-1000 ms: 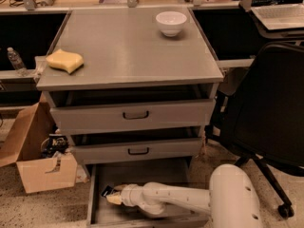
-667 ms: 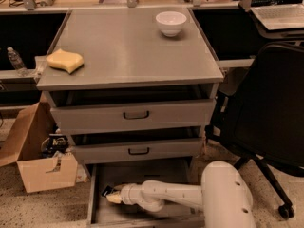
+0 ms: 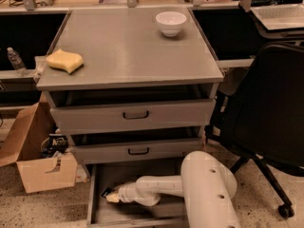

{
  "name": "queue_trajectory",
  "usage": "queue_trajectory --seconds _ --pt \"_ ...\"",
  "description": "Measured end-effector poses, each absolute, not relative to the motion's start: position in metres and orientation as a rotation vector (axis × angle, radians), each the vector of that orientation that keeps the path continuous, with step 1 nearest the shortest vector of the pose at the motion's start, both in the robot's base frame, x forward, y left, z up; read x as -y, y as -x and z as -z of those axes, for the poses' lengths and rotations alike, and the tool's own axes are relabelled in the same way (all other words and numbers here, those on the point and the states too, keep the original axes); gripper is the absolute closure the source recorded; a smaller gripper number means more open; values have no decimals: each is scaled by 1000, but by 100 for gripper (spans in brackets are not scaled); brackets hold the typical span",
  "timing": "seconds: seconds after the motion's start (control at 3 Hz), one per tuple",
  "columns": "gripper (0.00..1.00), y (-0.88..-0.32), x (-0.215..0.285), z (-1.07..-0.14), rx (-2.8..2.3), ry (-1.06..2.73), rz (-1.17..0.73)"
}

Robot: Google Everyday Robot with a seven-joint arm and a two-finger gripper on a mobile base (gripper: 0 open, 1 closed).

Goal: Place rxbar blueberry into bottom drawer

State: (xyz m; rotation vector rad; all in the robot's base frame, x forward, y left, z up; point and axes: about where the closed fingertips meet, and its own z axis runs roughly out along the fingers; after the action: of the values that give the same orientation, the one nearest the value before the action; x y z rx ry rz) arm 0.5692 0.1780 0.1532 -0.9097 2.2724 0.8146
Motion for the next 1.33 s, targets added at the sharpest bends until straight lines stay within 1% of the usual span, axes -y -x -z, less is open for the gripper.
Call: queue_trajectory --seconds 0.33,0.67,1.0,1.33 --pt "43 -570 -180 -149 -2304 924 -810" --pt "18 -569 -182 -147 -2317 929 -814" --pt "0 -569 -182 -147 -2317 929 -814" --pt "0 -563 -179 -156 -2252 927 -867"
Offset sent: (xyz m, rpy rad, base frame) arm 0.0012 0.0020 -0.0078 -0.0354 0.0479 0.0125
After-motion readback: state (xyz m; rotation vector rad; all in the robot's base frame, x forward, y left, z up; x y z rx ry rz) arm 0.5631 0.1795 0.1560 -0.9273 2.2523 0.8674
